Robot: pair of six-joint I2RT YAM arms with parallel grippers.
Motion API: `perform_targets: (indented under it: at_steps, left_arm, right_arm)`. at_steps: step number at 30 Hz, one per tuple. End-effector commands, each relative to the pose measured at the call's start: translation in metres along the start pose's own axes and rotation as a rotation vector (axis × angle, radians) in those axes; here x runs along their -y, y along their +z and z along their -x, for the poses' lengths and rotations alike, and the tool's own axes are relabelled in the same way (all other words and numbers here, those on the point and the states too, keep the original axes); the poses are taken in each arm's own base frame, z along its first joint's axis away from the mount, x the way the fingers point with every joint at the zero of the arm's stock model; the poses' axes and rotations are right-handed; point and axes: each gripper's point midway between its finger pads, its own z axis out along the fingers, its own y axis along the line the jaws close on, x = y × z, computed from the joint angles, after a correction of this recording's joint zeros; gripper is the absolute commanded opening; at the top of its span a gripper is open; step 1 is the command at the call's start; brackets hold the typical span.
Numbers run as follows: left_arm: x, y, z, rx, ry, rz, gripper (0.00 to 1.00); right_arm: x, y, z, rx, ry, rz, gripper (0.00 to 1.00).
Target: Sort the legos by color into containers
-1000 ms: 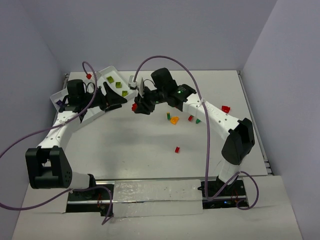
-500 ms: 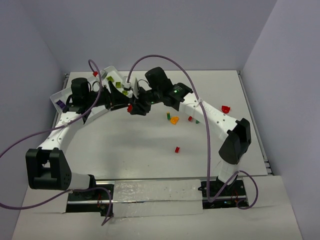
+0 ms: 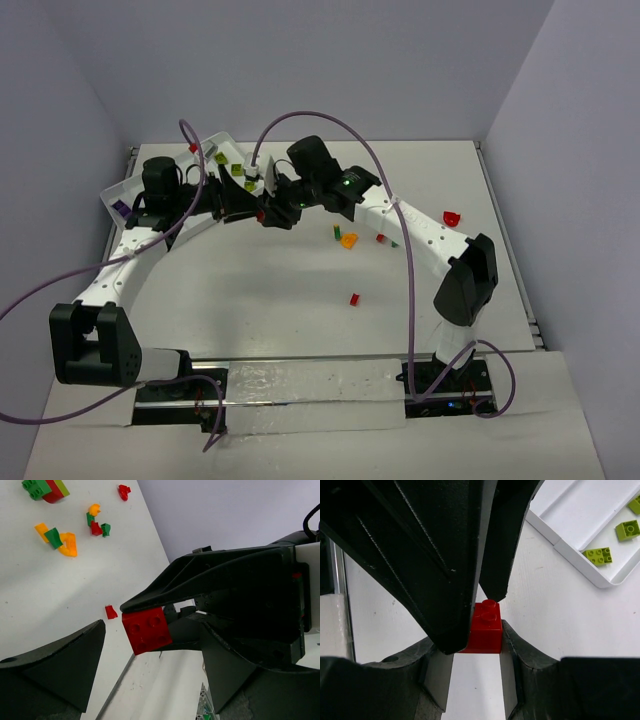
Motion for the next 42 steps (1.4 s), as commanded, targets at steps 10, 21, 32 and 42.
perform_targets:
  at_steps: [10, 21, 32, 42]
  left_arm:
    - [-0.007, 0.003, -0.005, -0.037, 0.03, 0.025, 0.68]
    - [-0.025, -0.002, -0.005, -0.056, 0.008, 0.058, 0.08]
    - [-0.117, -0.082, 0.08, 0.183, 0.106, 0.447, 0.0]
    - [-0.22, -0.137, 0.151, 0.273, 0.318, 0.954, 0.0]
  right_arm:
    - [0.002, -0.007, 0.044, 0.097, -0.049, -0.026, 0.12]
    - [0.01, -0.001, 0.044, 0.091, -0.049, -0.059, 0.32]
    - [0.019, -0.008, 0.021, 0.069, 0.0, -0.094, 1.0]
    - [0.044, -0.034, -0.032, -0.001, 0.09, -0.166, 1.0]
